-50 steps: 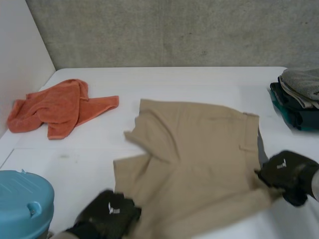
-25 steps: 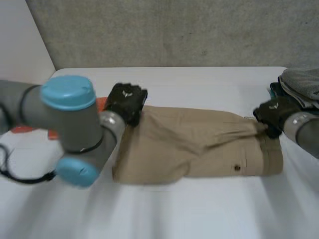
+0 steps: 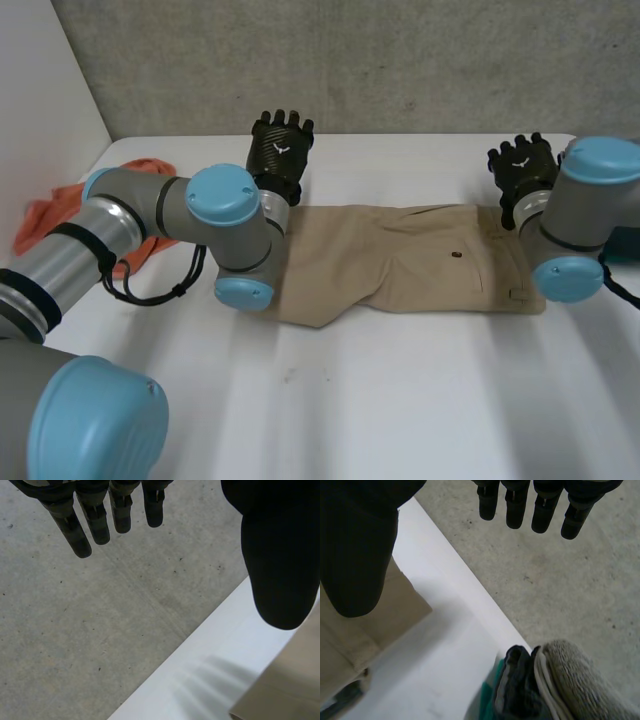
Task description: Fold the laundry.
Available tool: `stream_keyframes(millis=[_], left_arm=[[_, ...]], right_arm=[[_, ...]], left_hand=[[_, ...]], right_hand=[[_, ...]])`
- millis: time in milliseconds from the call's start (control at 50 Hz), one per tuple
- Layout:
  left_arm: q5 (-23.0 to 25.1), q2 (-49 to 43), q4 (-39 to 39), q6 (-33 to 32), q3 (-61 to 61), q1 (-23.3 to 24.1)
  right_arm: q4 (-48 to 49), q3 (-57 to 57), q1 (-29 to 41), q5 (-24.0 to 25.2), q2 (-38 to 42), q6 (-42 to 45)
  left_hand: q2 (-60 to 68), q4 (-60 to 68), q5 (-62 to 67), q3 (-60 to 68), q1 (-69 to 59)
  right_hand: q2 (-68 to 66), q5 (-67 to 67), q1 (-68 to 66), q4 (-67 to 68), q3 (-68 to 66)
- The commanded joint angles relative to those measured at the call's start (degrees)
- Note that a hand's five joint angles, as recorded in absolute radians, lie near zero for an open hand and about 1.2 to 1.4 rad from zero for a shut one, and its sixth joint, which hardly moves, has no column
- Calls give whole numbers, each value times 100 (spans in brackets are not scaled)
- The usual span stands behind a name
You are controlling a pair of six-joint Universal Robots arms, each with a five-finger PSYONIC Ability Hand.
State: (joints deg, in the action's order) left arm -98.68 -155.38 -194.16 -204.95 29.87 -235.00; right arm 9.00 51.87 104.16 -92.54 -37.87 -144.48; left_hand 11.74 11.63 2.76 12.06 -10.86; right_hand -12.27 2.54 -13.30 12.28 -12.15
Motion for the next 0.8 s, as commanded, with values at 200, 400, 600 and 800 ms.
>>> stream_keyframes(millis=[200, 400, 600, 800], left_arm=[[-152, 2379, 115, 393, 3427, 113], [130, 2960, 124, 1053, 4334, 121], [148, 3469, 124, 1053, 4667, 104], [139, 3936, 124, 1079, 5019, -36]], right_arm=[[-1744, 2635, -590, 1107, -1987, -854], [-699, 3189, -783, 1063, -1795, -775], [-355, 3426, -1073, 281, -2532, 463], [906, 3401, 82, 411, -2718, 2221]], left_hand=[[-174, -163, -276, -206, 86], [-174, -163, -276, -206, 86], [-174, -163, -276, -206, 86], [-174, -163, -276, -206, 86]], right_hand=[[-588, 562, -485, 587, -600], [-3559, 3532, -3456, 3558, -3570], [-6773, 6746, -6670, 6772, -6785], [-6773, 6746, -6670, 6772, -6785]])
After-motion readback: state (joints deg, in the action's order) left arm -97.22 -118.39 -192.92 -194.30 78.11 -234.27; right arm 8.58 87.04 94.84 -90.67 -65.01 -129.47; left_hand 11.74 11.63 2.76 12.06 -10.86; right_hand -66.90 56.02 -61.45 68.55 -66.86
